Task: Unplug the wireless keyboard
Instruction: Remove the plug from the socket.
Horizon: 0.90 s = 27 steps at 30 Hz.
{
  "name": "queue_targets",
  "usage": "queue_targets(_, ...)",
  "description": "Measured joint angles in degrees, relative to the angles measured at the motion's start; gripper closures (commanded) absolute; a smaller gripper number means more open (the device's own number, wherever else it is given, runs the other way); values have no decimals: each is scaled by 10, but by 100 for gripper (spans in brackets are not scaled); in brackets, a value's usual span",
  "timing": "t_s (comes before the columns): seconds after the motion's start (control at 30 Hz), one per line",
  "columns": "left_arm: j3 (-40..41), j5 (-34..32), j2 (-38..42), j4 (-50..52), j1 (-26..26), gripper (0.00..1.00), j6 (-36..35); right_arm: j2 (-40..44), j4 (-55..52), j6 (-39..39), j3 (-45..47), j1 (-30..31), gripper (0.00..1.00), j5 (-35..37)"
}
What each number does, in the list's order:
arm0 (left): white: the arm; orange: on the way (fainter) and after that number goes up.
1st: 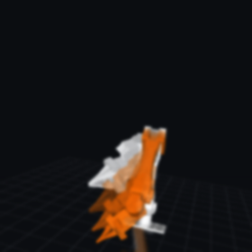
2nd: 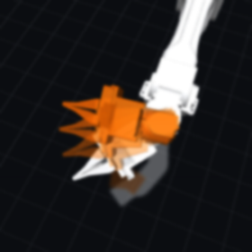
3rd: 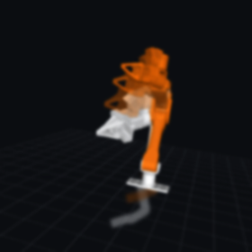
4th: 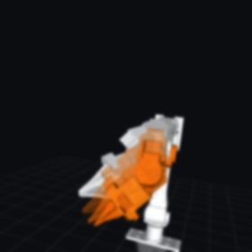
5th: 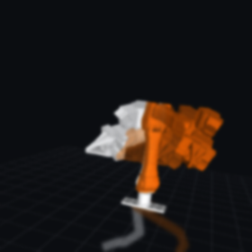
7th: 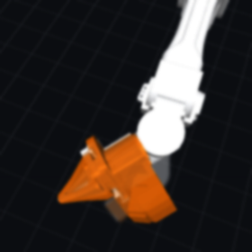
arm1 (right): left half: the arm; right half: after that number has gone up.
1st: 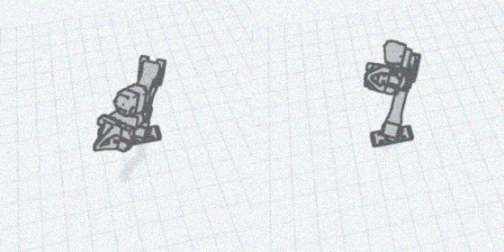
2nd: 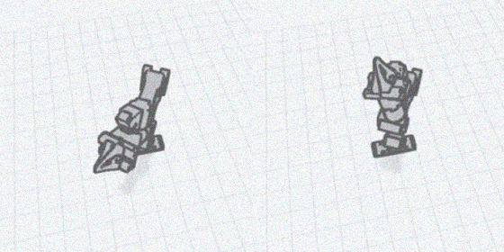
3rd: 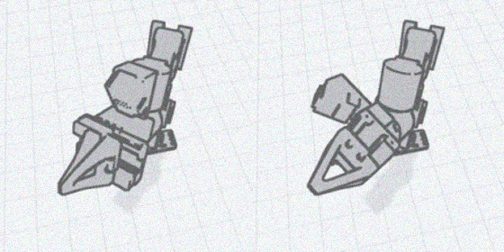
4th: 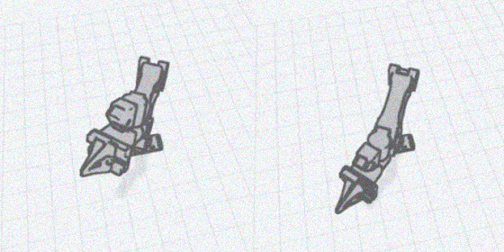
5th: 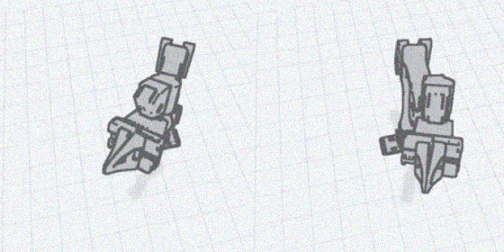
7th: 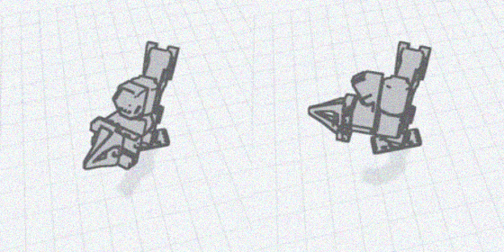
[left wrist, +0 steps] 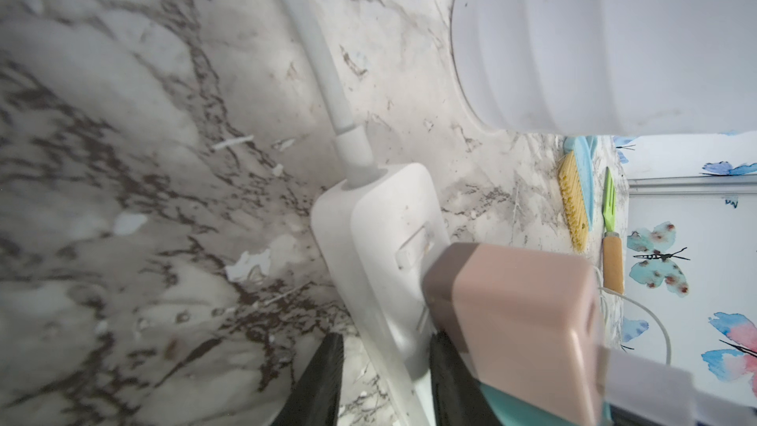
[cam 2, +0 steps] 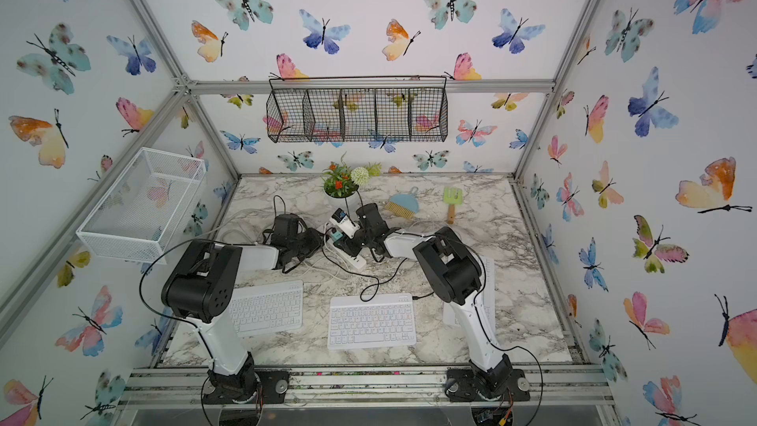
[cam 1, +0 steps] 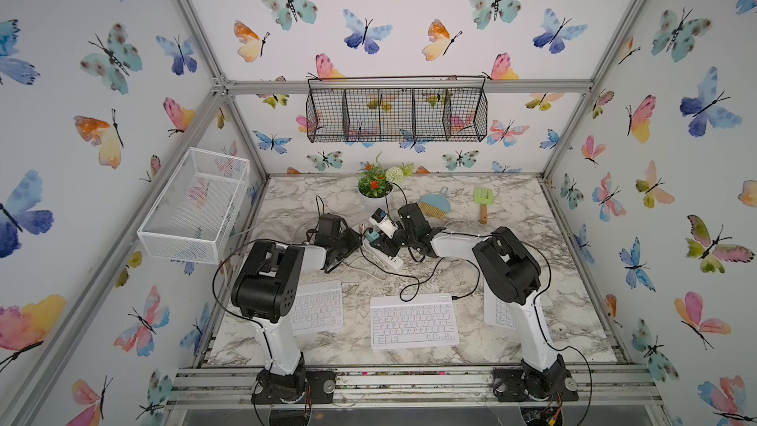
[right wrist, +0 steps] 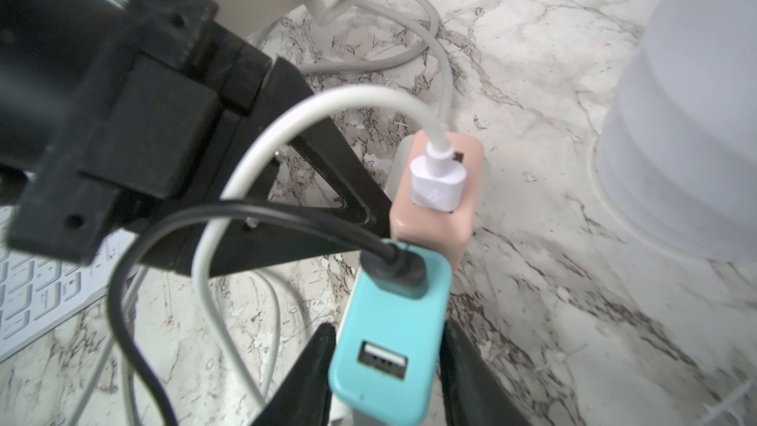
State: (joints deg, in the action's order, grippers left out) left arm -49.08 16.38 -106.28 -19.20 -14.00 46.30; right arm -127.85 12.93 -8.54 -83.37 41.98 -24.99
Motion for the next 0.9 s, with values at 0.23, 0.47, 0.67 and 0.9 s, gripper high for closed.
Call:
queue_targets(0.23,0,-1,-2,-3,0,63,3,-7,4,17,-7,6,62,26)
queue_targets(0.47,-3,-13,-10,-12,-6,63,5,-7,14,38,-7,10,76,85)
queue_targets(0.67,-3,-14,-10,-13,-7,63,5,2,55,26,24,24,79,126)
queue_targets(0.9,-7,-14,-15,-14,-11,63,4,20,132,-22,82,39,81,172)
